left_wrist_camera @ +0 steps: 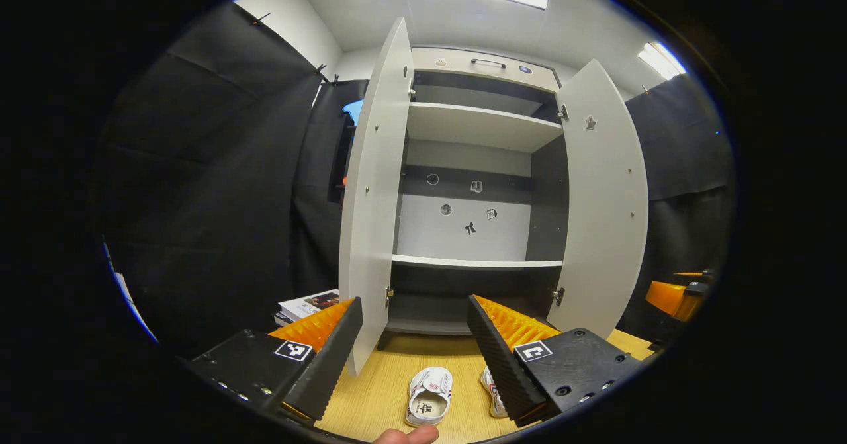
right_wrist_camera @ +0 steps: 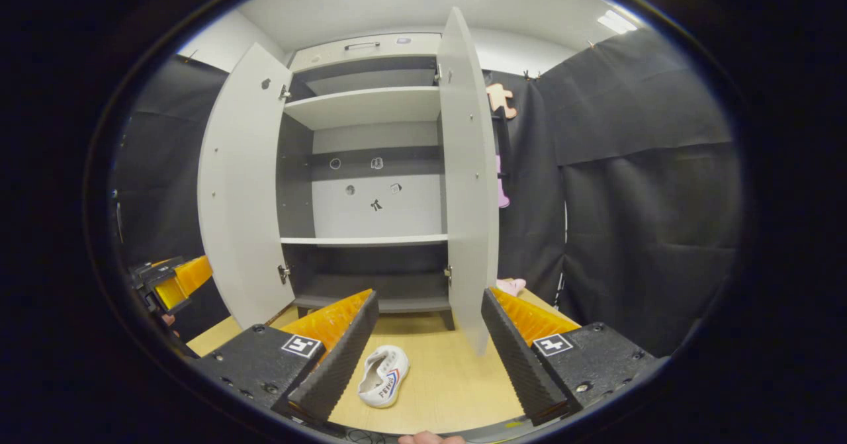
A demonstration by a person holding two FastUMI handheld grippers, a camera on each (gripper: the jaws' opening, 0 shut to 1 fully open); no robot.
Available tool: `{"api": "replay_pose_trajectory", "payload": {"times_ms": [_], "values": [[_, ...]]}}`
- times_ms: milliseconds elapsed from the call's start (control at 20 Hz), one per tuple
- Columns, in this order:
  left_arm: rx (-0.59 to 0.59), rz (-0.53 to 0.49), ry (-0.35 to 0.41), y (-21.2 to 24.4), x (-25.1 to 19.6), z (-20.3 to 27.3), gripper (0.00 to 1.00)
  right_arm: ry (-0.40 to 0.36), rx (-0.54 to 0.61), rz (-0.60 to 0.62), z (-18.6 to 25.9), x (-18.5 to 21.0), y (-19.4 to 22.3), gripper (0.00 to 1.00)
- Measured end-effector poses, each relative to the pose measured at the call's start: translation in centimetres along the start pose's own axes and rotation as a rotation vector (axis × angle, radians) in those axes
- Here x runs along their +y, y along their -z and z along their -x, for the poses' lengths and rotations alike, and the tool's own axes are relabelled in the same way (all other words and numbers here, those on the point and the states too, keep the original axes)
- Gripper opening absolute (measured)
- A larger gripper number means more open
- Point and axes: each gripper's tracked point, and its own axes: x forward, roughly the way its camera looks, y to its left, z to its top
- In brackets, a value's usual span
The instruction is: Grab one shoe with the right hand and put it into the shoe cabinet, grab the other shoe with the left hand and put it into the shoe cabinet; then close the right door with the right hand and the left door with the left hand.
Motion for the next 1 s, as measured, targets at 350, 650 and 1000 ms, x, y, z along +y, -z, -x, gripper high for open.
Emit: {"api": "replay_pose_trajectory", "payload": {"times_ms": [350, 650, 1000], "values": [[0.002, -0.014, -0.009, 0.2, 0.8, -0.3, 0.95, -0.037, 0.037, 0.006, -1.8, 1.2, 1.7, 1.0], [0.009, -0.029, -0.02, 0.7, 2.2, -0.6, 0.95, -0.152, 0.16, 0.008, -5.0, 6.3, 7.3, 1.0], [0.035, -0.024, -0.037, 1.7, 4.9, -1.7, 0.95, -0.243, 0.339, 0.038, -8.6, 11.5, 16.3, 0.96]]}}
